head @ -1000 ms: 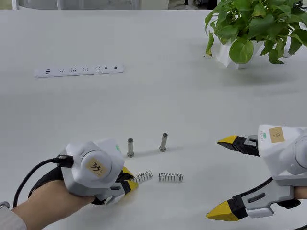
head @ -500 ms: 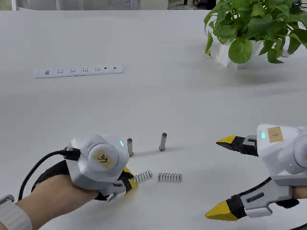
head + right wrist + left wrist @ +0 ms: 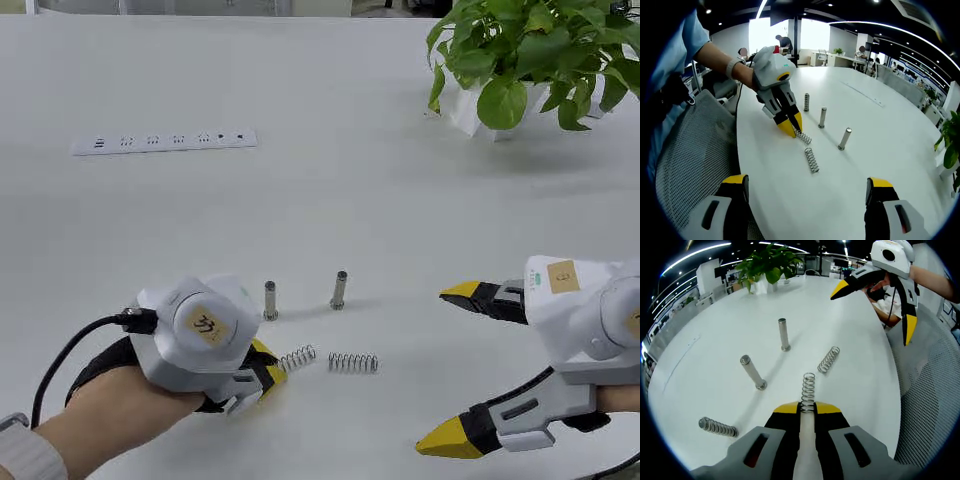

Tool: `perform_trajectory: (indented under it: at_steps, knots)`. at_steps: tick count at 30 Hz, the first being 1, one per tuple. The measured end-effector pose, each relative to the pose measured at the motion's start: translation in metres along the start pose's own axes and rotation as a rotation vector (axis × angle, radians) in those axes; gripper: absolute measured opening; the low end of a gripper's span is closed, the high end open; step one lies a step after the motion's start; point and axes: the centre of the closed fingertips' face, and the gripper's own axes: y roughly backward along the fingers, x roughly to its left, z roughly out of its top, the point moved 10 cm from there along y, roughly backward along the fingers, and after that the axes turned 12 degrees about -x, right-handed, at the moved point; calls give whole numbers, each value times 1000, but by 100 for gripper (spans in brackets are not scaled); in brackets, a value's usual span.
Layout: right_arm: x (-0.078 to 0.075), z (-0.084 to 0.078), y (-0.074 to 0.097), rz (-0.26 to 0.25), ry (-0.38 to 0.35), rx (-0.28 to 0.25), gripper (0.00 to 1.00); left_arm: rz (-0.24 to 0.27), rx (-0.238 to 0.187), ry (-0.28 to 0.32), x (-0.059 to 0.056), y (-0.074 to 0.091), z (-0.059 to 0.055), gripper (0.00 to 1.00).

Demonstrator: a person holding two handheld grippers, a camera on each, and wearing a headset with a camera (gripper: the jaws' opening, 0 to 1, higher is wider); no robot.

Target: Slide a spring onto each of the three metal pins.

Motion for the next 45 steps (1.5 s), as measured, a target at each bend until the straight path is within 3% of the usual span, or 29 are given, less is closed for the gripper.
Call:
perform_trajectory:
  at_steps: [10,19,22,30,34,45]
  knots:
    - [2,5,-2,12,4,2,97,8,-51,33,-7,9,2,6]
    - [5,18,-4,38,22,-8,96,-3,-148,17,-17,18,16,6]
    - [6,29,-3,53,20,-51,94,-17,-182,-9,-22,21,21,6]
    - [8,53,-4,108,51,-81,84,-37,-292,-55,-34,29,37,6]
    - [7,58,-6,132,62,-77,79,-50,-312,-71,-38,31,43,6]
    - [9,62,-10,198,23,-72,50,-100,-357,-93,-48,34,46,6]
